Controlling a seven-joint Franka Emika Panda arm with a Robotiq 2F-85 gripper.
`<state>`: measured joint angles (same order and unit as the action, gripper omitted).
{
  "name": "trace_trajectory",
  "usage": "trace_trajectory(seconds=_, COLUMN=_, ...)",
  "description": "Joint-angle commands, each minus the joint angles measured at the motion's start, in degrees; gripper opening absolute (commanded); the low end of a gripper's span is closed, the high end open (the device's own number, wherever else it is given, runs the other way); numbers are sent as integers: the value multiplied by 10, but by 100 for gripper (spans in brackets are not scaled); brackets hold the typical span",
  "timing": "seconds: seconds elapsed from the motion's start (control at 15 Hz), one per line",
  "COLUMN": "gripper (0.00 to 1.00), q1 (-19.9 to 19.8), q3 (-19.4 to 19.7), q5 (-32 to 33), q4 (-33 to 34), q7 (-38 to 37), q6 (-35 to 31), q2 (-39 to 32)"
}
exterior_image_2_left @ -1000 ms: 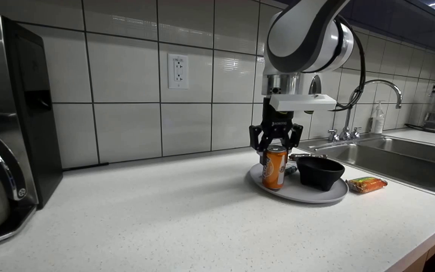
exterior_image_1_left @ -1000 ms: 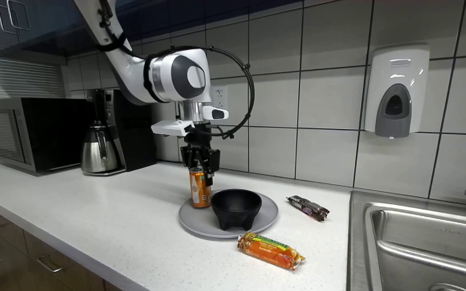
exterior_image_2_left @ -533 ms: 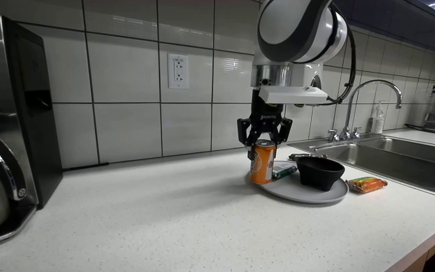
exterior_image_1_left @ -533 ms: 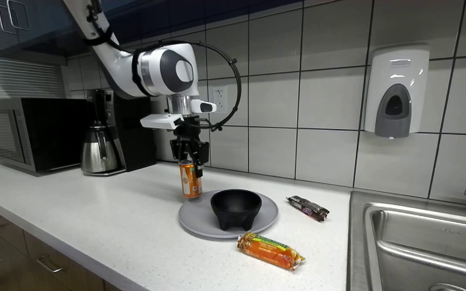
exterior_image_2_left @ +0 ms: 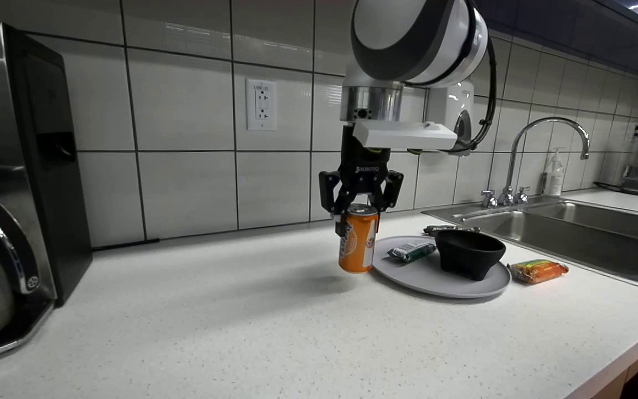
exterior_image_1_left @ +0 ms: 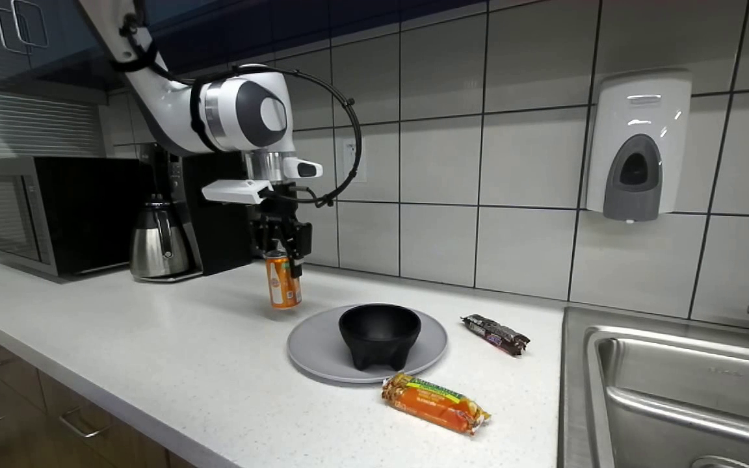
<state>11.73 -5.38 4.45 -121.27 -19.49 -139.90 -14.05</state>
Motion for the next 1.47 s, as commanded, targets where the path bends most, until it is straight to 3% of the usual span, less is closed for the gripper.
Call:
trace_trajectory(seconds=0.0, gripper=38, q1=10, q3=-12, q5=-8, q4=34, q7=7, q6=10, q2=-19)
trace_trajectory(seconds=0.8, gripper=38, q1=36, q3=-26, q5=-11, q4=111, q7=29, q6=22, q2=-100)
trace_trajectory(seconds=0.87, gripper=88, q1=36, q3=-26, q5=-13, q4=116, q7=29, q6=23, q2=-105)
trace_trajectory(seconds=1.07, gripper=100, q1=38, q3=-24, q5=-10, q4=127, q7=29, q6=24, q2=-110)
trace_trajectory(seconds=1.4, gripper=100, q1=35, q3=-18, q5=-9, q4=124, q7=24, q6=17, q2=-91)
